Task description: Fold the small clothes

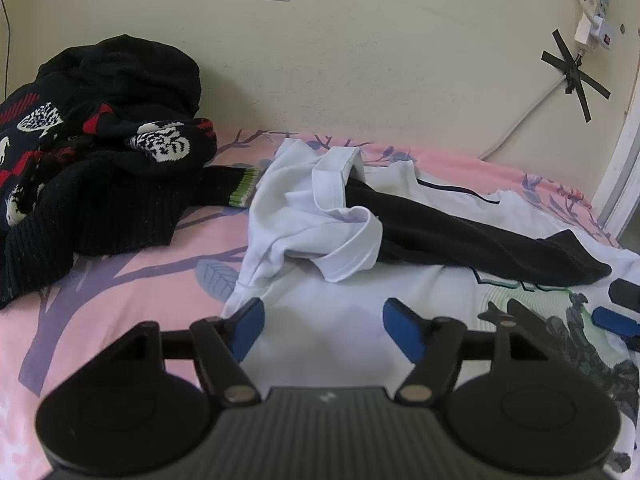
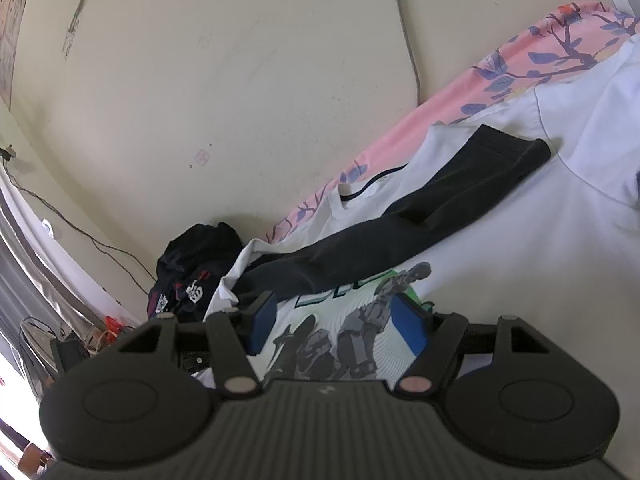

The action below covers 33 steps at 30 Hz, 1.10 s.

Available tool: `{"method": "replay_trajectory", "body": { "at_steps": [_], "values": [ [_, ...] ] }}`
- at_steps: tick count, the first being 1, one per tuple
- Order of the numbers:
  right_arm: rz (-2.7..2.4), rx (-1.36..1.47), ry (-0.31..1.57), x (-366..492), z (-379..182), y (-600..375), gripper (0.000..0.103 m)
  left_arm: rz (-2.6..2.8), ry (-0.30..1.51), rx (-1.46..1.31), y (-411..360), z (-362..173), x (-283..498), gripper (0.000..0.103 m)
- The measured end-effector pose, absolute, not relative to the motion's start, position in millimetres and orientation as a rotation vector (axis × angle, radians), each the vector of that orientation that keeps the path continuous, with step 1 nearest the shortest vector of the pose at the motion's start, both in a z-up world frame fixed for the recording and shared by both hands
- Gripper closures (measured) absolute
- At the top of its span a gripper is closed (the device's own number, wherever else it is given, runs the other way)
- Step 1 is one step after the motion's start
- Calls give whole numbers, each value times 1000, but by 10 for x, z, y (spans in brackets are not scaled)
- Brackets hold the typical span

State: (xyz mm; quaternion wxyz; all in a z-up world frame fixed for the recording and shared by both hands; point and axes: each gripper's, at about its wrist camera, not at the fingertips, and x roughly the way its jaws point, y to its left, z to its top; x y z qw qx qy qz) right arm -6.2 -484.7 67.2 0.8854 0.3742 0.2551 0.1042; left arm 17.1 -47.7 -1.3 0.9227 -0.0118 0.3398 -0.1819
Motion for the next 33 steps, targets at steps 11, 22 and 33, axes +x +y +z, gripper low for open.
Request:
{"method": "replay_trajectory", "body": {
  "at_steps": [11, 22, 33],
  "values": [
    [217, 780, 529, -66, 673, -4845, 36, -374, 698, -30, -471, -6, 165, 29],
    [213, 779, 529, -61, 680, -4831, 36, -370, 689, -53, -439, 8, 160, 30],
    [99, 793, 465, -194, 749, -4941, 35, -376, 698, -53, -443, 3, 168, 29]
  ]
}}
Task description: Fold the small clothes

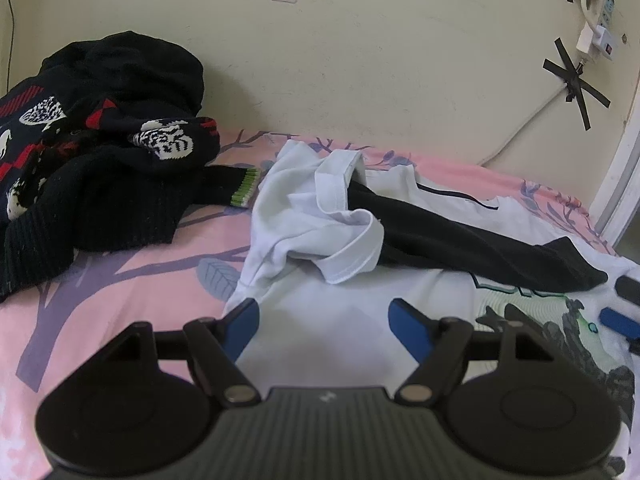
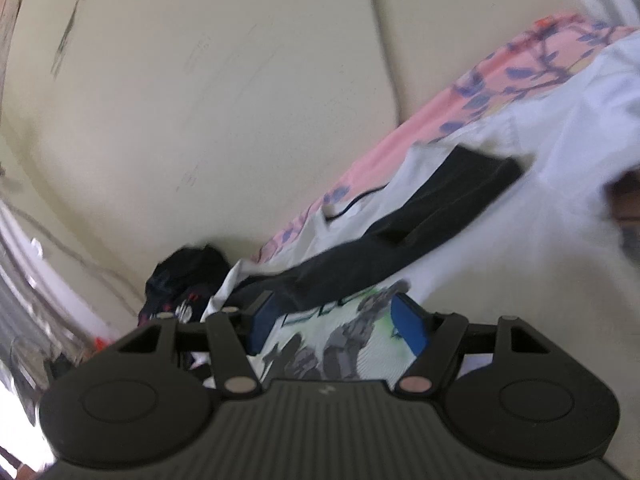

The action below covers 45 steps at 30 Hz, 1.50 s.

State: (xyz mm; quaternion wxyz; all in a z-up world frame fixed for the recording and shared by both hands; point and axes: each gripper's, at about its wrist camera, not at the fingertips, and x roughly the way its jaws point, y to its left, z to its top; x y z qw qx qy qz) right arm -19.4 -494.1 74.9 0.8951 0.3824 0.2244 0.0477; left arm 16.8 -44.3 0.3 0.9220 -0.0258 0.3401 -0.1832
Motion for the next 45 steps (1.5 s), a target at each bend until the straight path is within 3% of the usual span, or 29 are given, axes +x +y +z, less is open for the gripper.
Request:
{"method": "replay_trajectory", "body": {
  "at_steps": [6, 10, 11, 12, 15, 19, 21, 23, 27, 32, 37, 38, 39, 40, 45],
  "values": [
    [-94, 450, 521, 97, 1121, -5007, 35, -388, 696, -63, -434, 9, 157, 28],
    [-239, 358, 627, 436, 1020, -5248, 37, -390, 695, -82, -406, 15, 156, 28],
    [-229, 372, 667, 509, 950, -5300, 56, -390, 696, -86, -403, 15, 159, 28],
    [-196, 376, 707, 560, 885, -5303, 90, -391, 697, -89, -400, 16, 158, 28],
    [-173, 321, 645, 473, 953, -5215, 97, -396, 696, -94, -394, 18, 158, 28],
    [-304, 420, 599, 390, 977, -5489, 94, -404, 701, -99, -386, 19, 164, 28],
    [-252, 438, 645, 330, 995, -5597, 64, -408, 700, -99, -383, 22, 156, 28],
    [-260, 444, 560, 65, 1164, -5705, 54, -411, 699, -101, -378, 24, 149, 28],
    [-410, 566, 402, -704, 1445, -6117, 52, -417, 700, -110, -366, 25, 145, 27],
    [-456, 588, 482, -1238, 1289, -6132, 51, -421, 705, -107, -379, 28, 137, 26],
    [-383, 564, 560, -1238, 1020, -5777, 51, -421, 705, -102, -385, 29, 134, 25],
    [-363, 530, 573, -1203, 996, -5672, 53, -421, 705, -102, -385, 29, 134, 24],
    [-353, 474, 600, -1127, 960, -5565, 83, -421, 705, -102, -384, 29, 134, 24],
    [-356, 425, 627, -1043, 937, -5490, 103, -420, 705, -103, -384, 29, 133, 24],
    [-671, 179, 522, -1022, 1164, -5807, 103, -420, 703, -106, -378, 26, 128, 24]
  ]
}}
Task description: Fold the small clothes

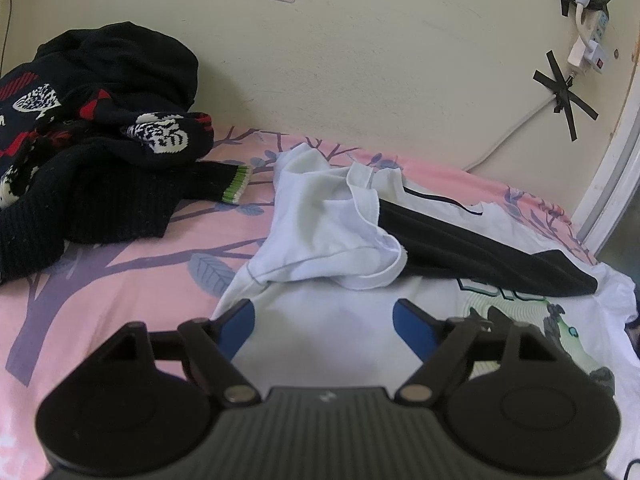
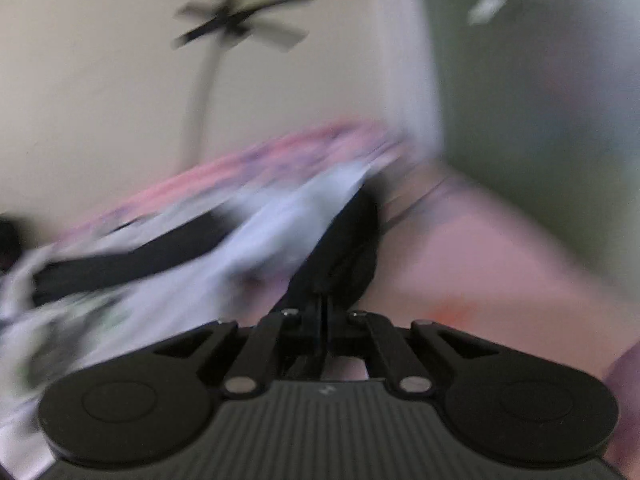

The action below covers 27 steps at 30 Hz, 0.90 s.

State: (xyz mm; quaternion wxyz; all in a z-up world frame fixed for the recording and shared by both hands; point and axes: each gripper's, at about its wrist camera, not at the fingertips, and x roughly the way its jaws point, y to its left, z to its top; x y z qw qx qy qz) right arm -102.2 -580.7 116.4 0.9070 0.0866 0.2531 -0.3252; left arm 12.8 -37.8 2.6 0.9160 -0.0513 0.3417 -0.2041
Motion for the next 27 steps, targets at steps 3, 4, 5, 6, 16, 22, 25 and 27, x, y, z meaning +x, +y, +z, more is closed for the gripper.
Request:
{"method": "replay_trajectory", "body": {
  "at_steps": [3, 4, 5, 6, 16, 22, 25, 27],
  "values": [
    [-866, 237, 449, -1163, 1376, -6277, 103, -420, 703, -106, -377, 27, 128, 24],
    [-843, 307, 437, -1227, 1431, -6366, 103, -419, 704, -107, -378, 27, 128, 24],
    [-798, 360, 426, -1294, 1468, -6412, 101, -419, 704, -107, -377, 26, 129, 24],
    [-757, 385, 416, -1346, 1477, -6396, 81, -420, 705, -108, -375, 26, 130, 24],
    [-729, 417, 559, -1364, 927, -6185, 50, -423, 708, -104, -383, 28, 134, 22],
    [-730, 435, 371, -1145, 1520, -6279, 103, -428, 700, -111, -369, 34, 129, 22],
    [-539, 493, 262, -840, 2131, -6176, 103, -445, 684, -129, -331, 50, 111, 22],
    [-366, 483, 249, -484, 2466, -5900, 103, -457, 676, -141, -310, 64, 106, 21]
  ]
}}
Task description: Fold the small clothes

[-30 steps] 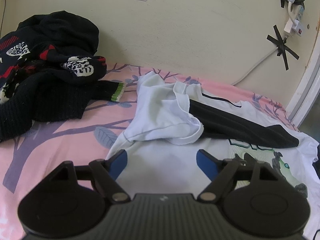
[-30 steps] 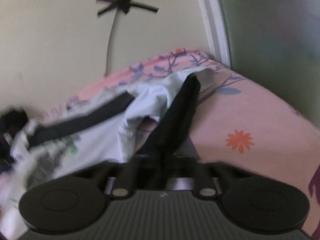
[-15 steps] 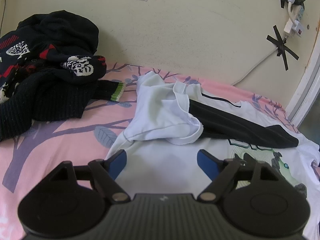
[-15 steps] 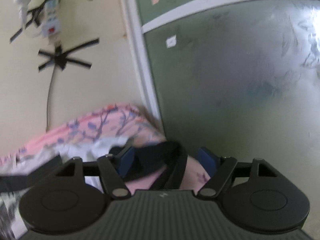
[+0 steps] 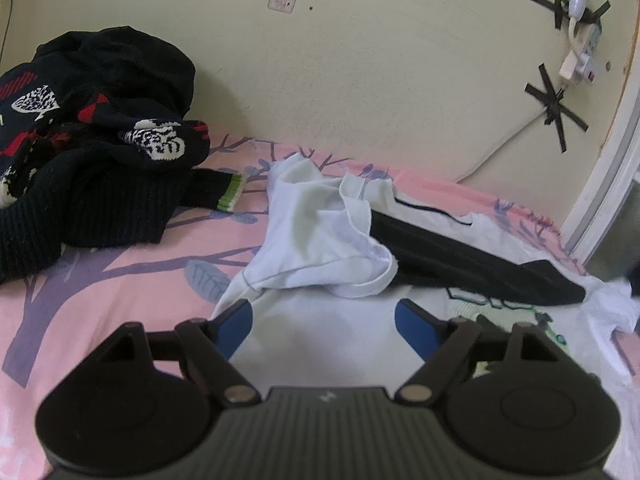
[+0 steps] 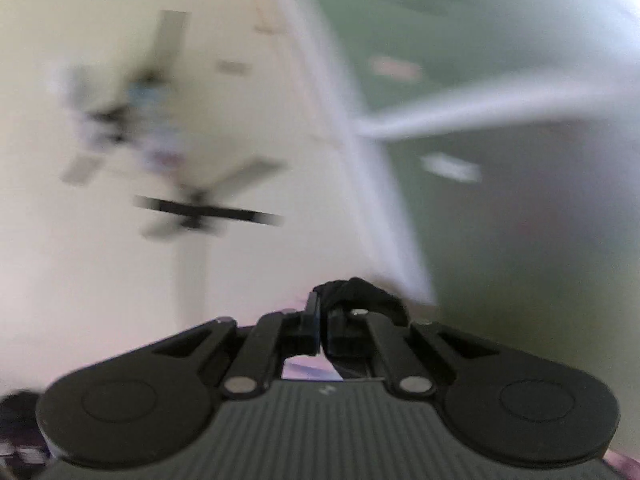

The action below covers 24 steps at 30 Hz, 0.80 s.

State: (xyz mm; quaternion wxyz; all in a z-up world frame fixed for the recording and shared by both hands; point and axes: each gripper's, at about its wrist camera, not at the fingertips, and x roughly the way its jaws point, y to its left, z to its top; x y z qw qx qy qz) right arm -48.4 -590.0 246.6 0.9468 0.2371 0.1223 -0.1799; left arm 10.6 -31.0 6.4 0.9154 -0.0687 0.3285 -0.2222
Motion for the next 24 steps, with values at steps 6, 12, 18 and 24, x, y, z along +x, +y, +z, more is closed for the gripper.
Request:
{"method": "replay_trajectory", "body": {
  "at_steps": [6, 12, 18, 24],
  "values": [
    [100, 455, 410, 860, 2709, -4578, 103, -483, 683, -187, -241, 78, 137, 20],
    [329, 318, 679, 1598, 2217, -3569, 42, -496, 712, -246, -146, 52, 190, 20],
    [20, 296, 580, 1087, 2040, -4441, 40, -511, 734, -255, -155, 41, 223, 19],
    [-262, 278, 711, 688, 1302, -5152, 38, -517, 734, -262, -151, 28, 236, 18]
  ]
}}
